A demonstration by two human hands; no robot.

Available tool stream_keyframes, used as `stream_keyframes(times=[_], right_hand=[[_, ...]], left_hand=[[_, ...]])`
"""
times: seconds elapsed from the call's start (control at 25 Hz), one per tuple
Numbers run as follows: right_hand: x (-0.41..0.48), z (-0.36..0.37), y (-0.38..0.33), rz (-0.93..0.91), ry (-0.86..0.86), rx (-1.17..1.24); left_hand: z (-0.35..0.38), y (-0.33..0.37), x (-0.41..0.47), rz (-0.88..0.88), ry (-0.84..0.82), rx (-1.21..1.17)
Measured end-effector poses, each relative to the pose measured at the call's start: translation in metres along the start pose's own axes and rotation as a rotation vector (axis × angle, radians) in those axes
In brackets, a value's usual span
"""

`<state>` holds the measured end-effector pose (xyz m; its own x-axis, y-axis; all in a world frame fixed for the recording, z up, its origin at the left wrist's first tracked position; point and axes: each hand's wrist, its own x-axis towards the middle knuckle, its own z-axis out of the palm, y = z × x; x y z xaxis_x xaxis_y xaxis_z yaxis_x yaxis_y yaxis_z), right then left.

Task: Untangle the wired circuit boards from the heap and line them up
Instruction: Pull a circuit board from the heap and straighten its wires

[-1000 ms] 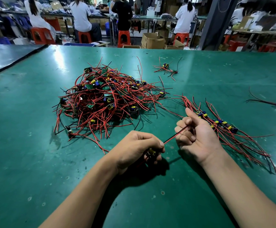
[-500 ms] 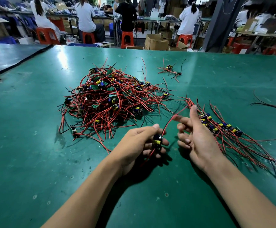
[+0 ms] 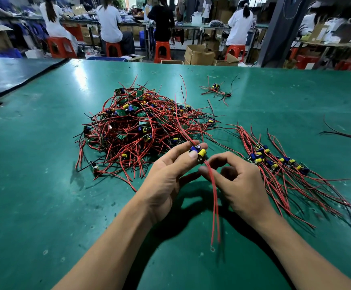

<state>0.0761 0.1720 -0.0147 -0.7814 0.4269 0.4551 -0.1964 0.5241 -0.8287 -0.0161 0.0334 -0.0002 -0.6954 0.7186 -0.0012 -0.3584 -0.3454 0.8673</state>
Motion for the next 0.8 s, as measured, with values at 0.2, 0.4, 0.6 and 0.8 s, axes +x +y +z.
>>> stream_keyframes(times=[0.2, 0.4, 0.6, 0.8], right_hand=[[-0.002, 0.000, -0.002, -0.038, 0.034, 0.002], [0.007, 0.003, -0.013, 0.438, -0.018, 0.729], [0.012, -0.013, -0.015, 0.588, -0.241, 0.985], [0.006, -0.010, -0.013, 0.676, -0.346, 0.873]], left_hand=[[0.000, -0.004, 0.000, -0.006, 0.018, 0.002], [0.001, -0.004, -0.001, 0.002, -0.069, -0.049], [0.003, -0.003, 0.000, -0.038, -0.055, -0.070], [0.008, -0.005, -0.004, -0.238, -0.202, 0.064]])
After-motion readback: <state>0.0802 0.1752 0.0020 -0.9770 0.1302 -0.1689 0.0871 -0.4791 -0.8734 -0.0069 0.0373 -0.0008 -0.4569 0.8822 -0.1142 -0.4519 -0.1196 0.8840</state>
